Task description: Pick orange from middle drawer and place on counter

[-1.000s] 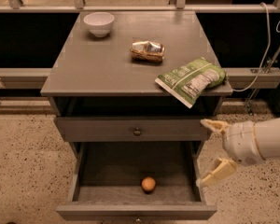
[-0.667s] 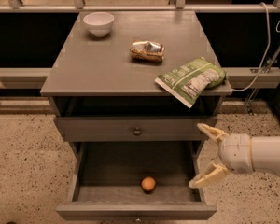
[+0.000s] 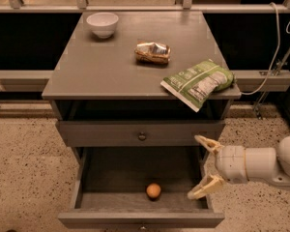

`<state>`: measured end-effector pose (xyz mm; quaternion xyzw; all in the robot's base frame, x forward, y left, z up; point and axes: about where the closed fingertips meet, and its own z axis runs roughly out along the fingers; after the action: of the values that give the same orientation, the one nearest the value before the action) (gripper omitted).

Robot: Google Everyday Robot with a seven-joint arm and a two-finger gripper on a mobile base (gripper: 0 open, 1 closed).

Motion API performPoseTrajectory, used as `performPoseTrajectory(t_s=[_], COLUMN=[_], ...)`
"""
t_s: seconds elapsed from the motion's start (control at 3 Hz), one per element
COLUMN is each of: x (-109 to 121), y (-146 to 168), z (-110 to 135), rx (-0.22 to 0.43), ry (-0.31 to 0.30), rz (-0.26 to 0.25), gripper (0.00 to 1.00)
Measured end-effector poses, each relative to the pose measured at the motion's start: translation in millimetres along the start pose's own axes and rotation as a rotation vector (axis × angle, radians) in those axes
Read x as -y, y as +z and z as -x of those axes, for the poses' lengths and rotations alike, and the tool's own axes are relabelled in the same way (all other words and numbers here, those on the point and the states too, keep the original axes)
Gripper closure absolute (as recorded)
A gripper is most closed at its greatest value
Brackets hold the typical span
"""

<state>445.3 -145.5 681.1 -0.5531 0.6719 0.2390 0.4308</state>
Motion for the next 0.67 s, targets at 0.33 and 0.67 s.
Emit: performPoseTrajectory(t_s=[0.33, 0.67], x=[-11.1, -18.7], y=[60.1, 95.9], z=[-48.1, -89.8], rx=[-0.004, -0.033], ry=[0.042, 0.058], rz=[0.034, 0.02], gripper=[0.0, 0.0])
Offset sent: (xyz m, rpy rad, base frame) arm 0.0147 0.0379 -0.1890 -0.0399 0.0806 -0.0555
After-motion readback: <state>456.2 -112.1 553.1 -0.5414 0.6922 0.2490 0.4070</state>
